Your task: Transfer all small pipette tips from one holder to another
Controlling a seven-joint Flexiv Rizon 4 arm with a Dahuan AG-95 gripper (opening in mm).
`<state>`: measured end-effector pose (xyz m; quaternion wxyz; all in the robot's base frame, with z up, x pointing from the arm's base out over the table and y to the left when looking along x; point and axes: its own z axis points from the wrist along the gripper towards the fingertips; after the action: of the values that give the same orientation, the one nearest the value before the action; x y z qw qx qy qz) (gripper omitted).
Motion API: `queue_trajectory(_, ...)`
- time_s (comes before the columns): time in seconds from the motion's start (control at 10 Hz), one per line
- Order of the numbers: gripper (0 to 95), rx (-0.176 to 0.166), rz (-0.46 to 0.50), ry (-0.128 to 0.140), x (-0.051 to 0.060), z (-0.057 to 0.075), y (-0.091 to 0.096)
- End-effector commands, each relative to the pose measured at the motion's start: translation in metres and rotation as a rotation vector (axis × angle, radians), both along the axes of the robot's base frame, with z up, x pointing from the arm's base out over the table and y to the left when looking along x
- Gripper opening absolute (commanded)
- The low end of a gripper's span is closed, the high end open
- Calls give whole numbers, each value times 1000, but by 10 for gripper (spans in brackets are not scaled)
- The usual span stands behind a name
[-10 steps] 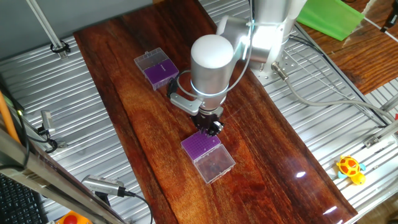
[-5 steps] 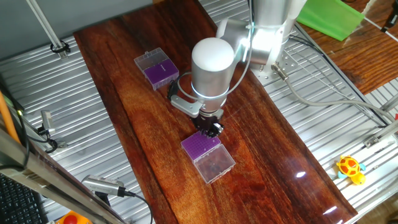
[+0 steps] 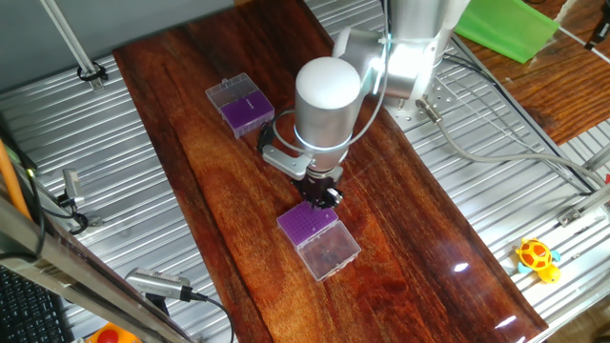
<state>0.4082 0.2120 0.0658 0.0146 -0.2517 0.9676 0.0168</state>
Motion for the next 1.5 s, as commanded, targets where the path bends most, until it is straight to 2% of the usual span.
queue_trajectory(0.1,0,4,0,14,-2,15,0)
queue_trajectory(0.3,0,7,-2,25,-3,33,-1)
queue_trajectory(0.5,0,9,23,32,-6,42,-17)
queue_trajectory(0.6,0,13,58,37,-6,46,-35)
queue_trajectory(0.9,0,16,185,53,-2,53,-111)
queue_trajectory(1.0,0,21,200,52,-5,54,-123)
queue_trajectory(1.2,0,26,151,49,-7,55,-124)
queue_trajectory(1.5,0,28,-11,31,-7,55,-124)
